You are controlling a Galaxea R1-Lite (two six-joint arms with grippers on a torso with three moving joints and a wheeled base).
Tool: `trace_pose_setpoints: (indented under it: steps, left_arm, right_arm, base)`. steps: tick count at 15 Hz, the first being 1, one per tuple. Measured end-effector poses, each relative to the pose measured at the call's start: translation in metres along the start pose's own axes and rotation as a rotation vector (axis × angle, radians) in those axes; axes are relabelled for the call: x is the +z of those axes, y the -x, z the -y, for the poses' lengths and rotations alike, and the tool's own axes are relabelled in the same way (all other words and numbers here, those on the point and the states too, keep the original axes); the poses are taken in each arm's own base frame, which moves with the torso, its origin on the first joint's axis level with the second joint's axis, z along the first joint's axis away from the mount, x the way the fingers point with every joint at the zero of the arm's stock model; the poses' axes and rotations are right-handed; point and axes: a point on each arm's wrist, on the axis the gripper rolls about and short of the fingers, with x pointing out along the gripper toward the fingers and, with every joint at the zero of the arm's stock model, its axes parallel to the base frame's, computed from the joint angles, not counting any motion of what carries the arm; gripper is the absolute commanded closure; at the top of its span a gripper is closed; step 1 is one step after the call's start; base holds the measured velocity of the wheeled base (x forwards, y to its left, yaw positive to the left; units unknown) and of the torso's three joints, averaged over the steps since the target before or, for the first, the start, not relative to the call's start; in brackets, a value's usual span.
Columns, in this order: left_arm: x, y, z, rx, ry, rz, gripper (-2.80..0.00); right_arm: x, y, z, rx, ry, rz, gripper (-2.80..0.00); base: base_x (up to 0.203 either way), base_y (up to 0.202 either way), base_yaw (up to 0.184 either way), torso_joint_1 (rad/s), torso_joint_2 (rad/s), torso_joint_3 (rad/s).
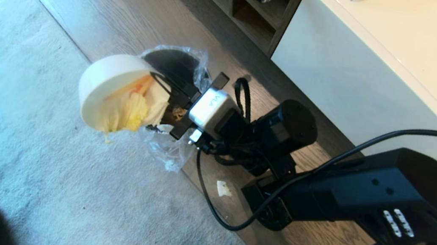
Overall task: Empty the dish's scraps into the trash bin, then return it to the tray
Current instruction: Pour the leftover food from the bowl into the trash can
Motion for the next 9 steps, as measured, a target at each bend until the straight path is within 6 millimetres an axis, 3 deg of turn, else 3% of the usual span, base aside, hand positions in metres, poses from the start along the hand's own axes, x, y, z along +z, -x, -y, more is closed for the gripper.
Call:
trace_pose_setpoints:
  steps: [9]
  left_arm:
    - [0.0,0.0,0.0,0.0,0.0,0.0,0.0]
  right_arm:
    - [-0.016,0.001,0.015,0.033,0.074,0.057,0.0]
  base:
    - [0.0,0.0,0.0,0.0,0.0,0.0]
